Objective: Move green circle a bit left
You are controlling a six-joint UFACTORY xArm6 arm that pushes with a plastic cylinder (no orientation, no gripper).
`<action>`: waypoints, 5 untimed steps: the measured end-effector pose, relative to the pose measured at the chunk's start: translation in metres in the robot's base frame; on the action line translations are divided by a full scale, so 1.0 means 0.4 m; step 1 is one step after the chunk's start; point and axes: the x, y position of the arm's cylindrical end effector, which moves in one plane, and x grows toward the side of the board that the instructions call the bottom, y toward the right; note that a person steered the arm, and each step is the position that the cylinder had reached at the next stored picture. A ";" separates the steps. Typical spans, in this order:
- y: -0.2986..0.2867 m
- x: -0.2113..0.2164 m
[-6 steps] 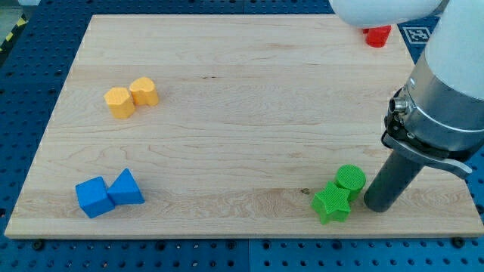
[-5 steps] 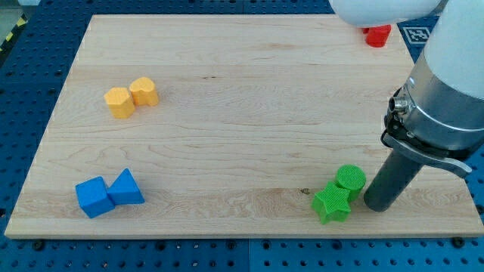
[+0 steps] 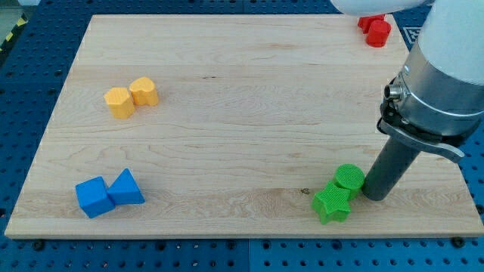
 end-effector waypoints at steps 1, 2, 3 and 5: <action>0.000 -0.007; 0.000 -0.010; 0.000 -0.011; -0.050 -0.011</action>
